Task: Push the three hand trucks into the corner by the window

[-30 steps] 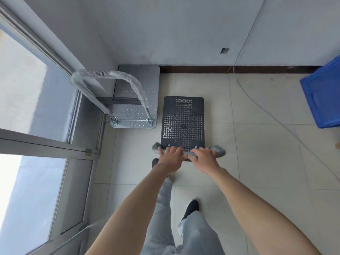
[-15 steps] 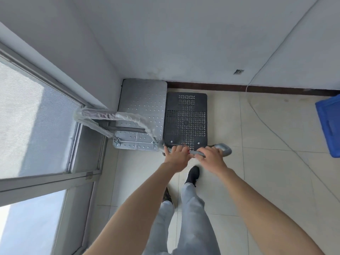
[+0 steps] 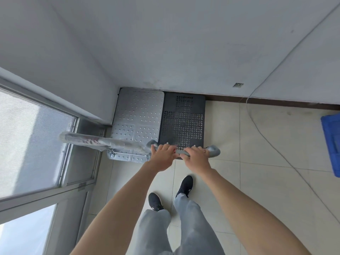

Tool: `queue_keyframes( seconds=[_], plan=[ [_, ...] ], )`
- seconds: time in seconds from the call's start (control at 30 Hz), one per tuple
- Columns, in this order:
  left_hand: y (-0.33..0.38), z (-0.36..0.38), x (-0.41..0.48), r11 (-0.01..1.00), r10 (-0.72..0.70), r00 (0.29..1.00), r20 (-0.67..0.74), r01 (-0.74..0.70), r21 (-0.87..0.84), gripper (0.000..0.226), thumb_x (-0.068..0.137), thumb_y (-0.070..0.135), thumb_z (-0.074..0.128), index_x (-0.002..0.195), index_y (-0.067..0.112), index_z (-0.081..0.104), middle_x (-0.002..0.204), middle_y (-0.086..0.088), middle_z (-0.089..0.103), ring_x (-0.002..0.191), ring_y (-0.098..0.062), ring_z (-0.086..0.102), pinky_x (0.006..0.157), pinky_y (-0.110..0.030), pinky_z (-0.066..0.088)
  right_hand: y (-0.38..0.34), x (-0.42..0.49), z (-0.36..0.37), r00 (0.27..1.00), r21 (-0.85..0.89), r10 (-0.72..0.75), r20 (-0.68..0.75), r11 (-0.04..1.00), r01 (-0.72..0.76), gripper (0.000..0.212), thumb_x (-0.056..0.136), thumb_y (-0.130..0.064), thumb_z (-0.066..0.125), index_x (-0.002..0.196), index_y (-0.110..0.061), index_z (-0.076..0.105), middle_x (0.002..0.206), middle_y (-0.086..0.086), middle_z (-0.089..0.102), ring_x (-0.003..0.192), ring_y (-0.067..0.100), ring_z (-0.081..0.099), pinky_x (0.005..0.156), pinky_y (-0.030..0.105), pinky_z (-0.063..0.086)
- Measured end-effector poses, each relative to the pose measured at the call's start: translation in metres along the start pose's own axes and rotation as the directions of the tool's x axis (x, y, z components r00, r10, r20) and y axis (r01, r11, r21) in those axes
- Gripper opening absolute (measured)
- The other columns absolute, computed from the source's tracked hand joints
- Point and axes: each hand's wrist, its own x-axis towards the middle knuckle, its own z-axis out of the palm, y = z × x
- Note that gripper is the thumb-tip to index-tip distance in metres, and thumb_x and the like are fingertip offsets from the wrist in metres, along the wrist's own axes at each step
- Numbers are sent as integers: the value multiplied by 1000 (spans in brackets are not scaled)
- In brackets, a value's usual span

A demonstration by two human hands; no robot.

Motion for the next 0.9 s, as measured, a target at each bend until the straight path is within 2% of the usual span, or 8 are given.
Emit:
queue_keyframes(
  seconds=[0.2, 0.37, 0.47, 0.53, 0.6, 0.7, 0.83, 0.9],
  plan=[
    [-2, 5, -12, 1000, -9, 999, 51, 9, -2, 50, 104, 49, 22, 148, 27, 28, 149, 1, 35, 142, -23, 23, 115, -65, 4, 0, -18, 14, 998, -7, -24, -58, 1000, 24, 41, 88, -50, 35, 97, -26, 67, 92, -4, 67, 90, 27, 59, 89, 47, 36],
    [13, -5, -23, 998, -51, 994, 102, 53, -15, 51, 103, 48, 28, 149, 24, 31, 152, -4, 35, 144, -26, 23, 117, -58, 8, -1, -27, -1, 1000, 45, -2, 23, 999, 1, 38, 93, -49, 44, 117, -26, 62, 113, 1, 66, 113, 27, 55, 109, 59, 22],
    [26, -13, -23, 1000, -30, 999, 26, 30, 0, 53, 99, 49, 37, 146, 23, 35, 149, -8, 42, 140, -28, 29, 116, -54, 15, 4, -38, -12, 996, 94, 73, -43, 993, -68, 54, 90, -55, 32, 129, -26, 57, 125, 1, 63, 124, 26, 51, 111, 62, 18],
    [39, -21, -20, 1000, 12, 1000, 1, -12, 29, 57, 98, 46, 38, 149, 22, 32, 151, -7, 40, 142, -28, 28, 118, -54, 14, 12, -50, -21, 984, 112, 145, -104, 985, -133, 58, 90, -56, 27, 132, -27, 55, 130, 0, 61, 125, 25, 50, 110, 59, 20],
    [56, -29, -16, 996, 79, 997, -11, -78, 53, 59, 97, 45, 38, 150, 21, 30, 152, -8, 39, 142, -28, 28, 118, -55, 15, 21, -65, -32, 962, 166, 233, -141, 964, -209, 49, 95, -49, 38, 136, -26, 52, 134, 1, 58, 127, 26, 46, 110, 58, 18],
    [85, -36, -12, 974, 209, 977, -35, -204, 98, 57, 97, 44, 39, 149, 20, 32, 150, -9, 43, 141, -31, 32, 116, -57, 20, 31, -95, -44, 909, 240, 366, -202, 918, -316, 45, 97, -41, 41, 138, -25, 49, 136, 2, 55, 130, 27, 42, 112, 58, 15],
    [126, -38, -36, 909, 396, 918, -15, -389, 151, 61, 96, 51, 33, 147, 17, 36, 147, -10, 46, 137, -33, 37, 114, -56, 26, 32, -149, -40, 813, 321, 522, -259, 840, -437, 48, 91, -27, 46, 139, -26, 46, 141, 4, 50, 134, 27, 36, 115, 57, 14],
    [140, -30, -57, 855, 491, 871, 2, -482, 194, 54, 98, 47, 34, 145, 20, 39, 147, -8, 46, 136, -33, 37, 113, -53, 26, 22, -180, -30, 751, 380, 606, -262, 780, -497, 52, 88, -24, 47, 140, -26, 44, 143, 5, 47, 135, 27, 34, 115, 57, 12]
  ],
)
